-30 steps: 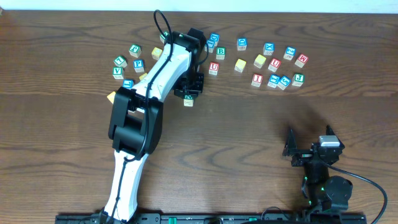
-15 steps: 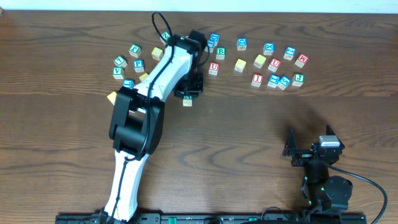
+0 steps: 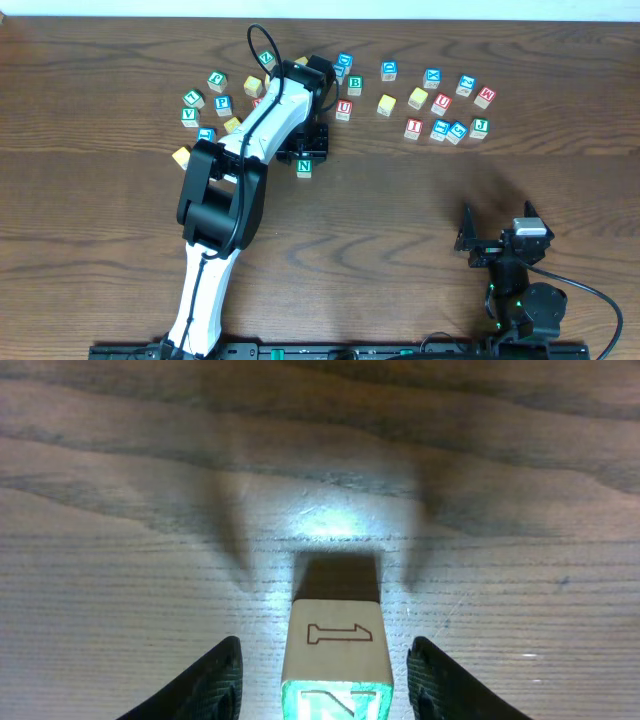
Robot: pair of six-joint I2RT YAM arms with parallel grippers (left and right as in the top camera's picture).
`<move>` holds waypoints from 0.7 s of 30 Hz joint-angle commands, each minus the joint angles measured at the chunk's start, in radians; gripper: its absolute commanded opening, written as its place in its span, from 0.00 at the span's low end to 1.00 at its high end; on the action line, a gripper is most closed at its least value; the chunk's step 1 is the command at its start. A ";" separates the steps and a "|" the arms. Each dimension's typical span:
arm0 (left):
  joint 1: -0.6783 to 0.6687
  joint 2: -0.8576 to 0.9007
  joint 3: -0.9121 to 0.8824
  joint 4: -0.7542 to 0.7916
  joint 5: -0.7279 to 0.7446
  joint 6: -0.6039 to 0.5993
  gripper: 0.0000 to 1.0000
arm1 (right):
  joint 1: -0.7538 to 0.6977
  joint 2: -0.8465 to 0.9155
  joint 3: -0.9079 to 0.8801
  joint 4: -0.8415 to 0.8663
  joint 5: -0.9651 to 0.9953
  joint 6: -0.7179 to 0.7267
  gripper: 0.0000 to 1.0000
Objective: Spell out NEURIPS
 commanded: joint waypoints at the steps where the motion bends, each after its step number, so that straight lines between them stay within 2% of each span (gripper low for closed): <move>1: -0.002 -0.052 -0.008 -0.006 0.008 -0.004 0.53 | -0.006 -0.006 -0.001 -0.003 -0.005 0.010 0.99; 7: 0.011 -0.134 0.007 -0.003 -0.003 0.032 0.53 | -0.006 -0.006 -0.001 -0.003 -0.005 0.010 0.99; 14: 0.075 -0.392 0.007 0.018 -0.158 0.035 0.53 | -0.006 -0.006 -0.001 -0.003 -0.005 0.010 0.99; 18: 0.114 -0.494 0.007 0.044 -0.199 0.036 0.53 | -0.006 -0.006 -0.001 -0.003 -0.005 0.010 0.99; 19: 0.123 -0.514 0.007 0.050 -0.201 0.036 0.56 | -0.006 -0.006 -0.001 -0.003 -0.005 0.010 0.99; 21: 0.147 -0.557 0.007 0.054 -0.201 0.036 0.75 | -0.006 -0.006 -0.001 -0.003 -0.005 0.010 0.99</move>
